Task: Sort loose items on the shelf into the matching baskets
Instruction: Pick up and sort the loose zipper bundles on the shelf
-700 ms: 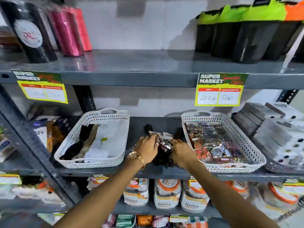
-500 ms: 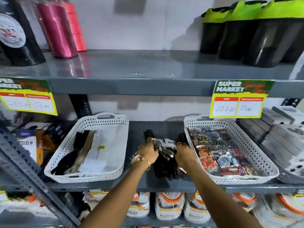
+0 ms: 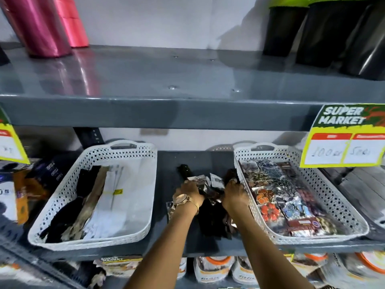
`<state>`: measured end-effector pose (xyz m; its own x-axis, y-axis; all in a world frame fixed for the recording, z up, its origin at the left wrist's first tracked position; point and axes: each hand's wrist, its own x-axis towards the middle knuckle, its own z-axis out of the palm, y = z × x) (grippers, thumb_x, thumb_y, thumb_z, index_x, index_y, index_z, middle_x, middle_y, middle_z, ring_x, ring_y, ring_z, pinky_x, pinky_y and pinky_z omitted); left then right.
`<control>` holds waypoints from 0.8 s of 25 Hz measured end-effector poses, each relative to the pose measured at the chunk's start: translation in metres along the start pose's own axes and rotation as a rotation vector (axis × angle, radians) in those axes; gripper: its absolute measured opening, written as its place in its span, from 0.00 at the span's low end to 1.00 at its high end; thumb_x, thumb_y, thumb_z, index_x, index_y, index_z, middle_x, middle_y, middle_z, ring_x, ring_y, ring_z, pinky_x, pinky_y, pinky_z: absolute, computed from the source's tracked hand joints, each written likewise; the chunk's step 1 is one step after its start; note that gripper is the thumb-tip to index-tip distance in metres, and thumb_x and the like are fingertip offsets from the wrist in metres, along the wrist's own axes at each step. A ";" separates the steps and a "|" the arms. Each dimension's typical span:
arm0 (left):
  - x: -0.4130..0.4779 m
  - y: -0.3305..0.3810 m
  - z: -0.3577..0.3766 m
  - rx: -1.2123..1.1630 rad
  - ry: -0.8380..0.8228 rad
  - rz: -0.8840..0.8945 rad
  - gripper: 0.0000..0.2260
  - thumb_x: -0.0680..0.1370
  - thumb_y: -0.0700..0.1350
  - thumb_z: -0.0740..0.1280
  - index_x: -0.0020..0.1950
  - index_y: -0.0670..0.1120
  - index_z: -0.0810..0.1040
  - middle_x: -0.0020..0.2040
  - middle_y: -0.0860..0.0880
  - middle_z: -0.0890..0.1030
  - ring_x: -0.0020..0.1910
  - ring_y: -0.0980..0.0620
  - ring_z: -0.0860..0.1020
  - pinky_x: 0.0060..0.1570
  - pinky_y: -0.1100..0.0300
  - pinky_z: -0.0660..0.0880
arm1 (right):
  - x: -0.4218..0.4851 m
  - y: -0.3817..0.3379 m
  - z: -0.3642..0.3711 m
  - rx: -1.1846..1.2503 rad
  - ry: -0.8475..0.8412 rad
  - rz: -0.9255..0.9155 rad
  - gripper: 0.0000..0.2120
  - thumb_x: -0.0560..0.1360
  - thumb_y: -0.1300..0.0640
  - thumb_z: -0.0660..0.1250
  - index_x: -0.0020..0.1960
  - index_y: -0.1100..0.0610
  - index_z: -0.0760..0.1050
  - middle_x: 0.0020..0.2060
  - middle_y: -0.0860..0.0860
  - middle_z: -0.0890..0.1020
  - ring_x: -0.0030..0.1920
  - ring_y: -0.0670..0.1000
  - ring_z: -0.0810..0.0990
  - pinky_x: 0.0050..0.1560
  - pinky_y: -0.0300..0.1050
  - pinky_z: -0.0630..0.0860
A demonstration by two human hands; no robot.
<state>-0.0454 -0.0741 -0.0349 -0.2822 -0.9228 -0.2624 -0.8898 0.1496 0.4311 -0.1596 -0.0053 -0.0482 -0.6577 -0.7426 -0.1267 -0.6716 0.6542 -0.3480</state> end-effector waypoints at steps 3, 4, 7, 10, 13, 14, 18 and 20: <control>0.002 0.000 -0.001 -0.108 -0.015 -0.021 0.22 0.70 0.48 0.69 0.61 0.40 0.74 0.61 0.39 0.79 0.59 0.38 0.78 0.57 0.49 0.79 | 0.007 -0.004 -0.006 0.024 0.002 0.028 0.21 0.79 0.64 0.54 0.71 0.66 0.59 0.69 0.62 0.68 0.69 0.60 0.67 0.67 0.50 0.66; 0.003 0.001 -0.001 -0.171 -0.018 -0.032 0.21 0.69 0.47 0.68 0.59 0.41 0.75 0.58 0.39 0.81 0.57 0.38 0.80 0.55 0.48 0.80 | 0.009 -0.005 -0.010 0.047 -0.009 0.055 0.22 0.78 0.65 0.58 0.71 0.65 0.59 0.68 0.62 0.70 0.68 0.60 0.69 0.66 0.49 0.68; 0.003 -0.001 -0.004 -0.287 -0.018 -0.044 0.18 0.66 0.48 0.68 0.54 0.43 0.79 0.54 0.40 0.83 0.51 0.38 0.82 0.51 0.48 0.82 | 0.013 -0.008 -0.024 0.160 0.025 0.030 0.23 0.73 0.62 0.66 0.67 0.64 0.66 0.63 0.61 0.76 0.64 0.60 0.74 0.61 0.48 0.73; 0.003 -0.010 -0.014 -0.340 -0.012 -0.070 0.21 0.63 0.53 0.70 0.52 0.43 0.78 0.53 0.41 0.83 0.51 0.39 0.81 0.51 0.54 0.80 | 0.012 -0.011 -0.041 0.262 0.135 -0.060 0.20 0.72 0.59 0.69 0.62 0.63 0.72 0.59 0.61 0.79 0.59 0.59 0.78 0.58 0.49 0.75; 0.000 -0.019 -0.030 -0.303 0.016 -0.020 0.18 0.65 0.52 0.70 0.49 0.42 0.78 0.51 0.40 0.83 0.49 0.40 0.81 0.42 0.57 0.74 | 0.006 -0.015 -0.059 0.475 0.233 -0.100 0.16 0.72 0.60 0.71 0.57 0.63 0.74 0.54 0.61 0.82 0.53 0.60 0.81 0.54 0.52 0.79; -0.001 -0.021 -0.035 -0.318 0.054 0.017 0.17 0.68 0.51 0.69 0.48 0.41 0.76 0.50 0.40 0.82 0.49 0.39 0.80 0.41 0.56 0.73 | 0.003 -0.015 -0.063 0.569 0.241 -0.084 0.13 0.71 0.60 0.72 0.54 0.62 0.75 0.51 0.62 0.83 0.50 0.60 0.82 0.52 0.54 0.80; -0.014 -0.020 -0.061 -0.710 0.151 0.257 0.10 0.73 0.44 0.71 0.47 0.45 0.71 0.43 0.47 0.78 0.42 0.50 0.80 0.42 0.60 0.73 | -0.012 -0.021 -0.075 1.223 0.035 0.013 0.09 0.72 0.67 0.71 0.51 0.62 0.76 0.42 0.59 0.84 0.39 0.56 0.83 0.36 0.49 0.82; -0.025 -0.019 -0.074 -0.993 0.051 0.360 0.08 0.74 0.41 0.71 0.51 0.43 0.76 0.41 0.50 0.81 0.38 0.60 0.80 0.41 0.65 0.74 | -0.018 -0.029 -0.079 1.394 -0.116 -0.029 0.06 0.73 0.68 0.69 0.46 0.58 0.76 0.39 0.54 0.83 0.37 0.51 0.82 0.31 0.42 0.80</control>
<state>0.0050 -0.0799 0.0277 -0.4353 -0.8990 0.0477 -0.0578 0.0808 0.9951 -0.1557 0.0004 0.0378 -0.5716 -0.8058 -0.1548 0.2485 0.0097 -0.9686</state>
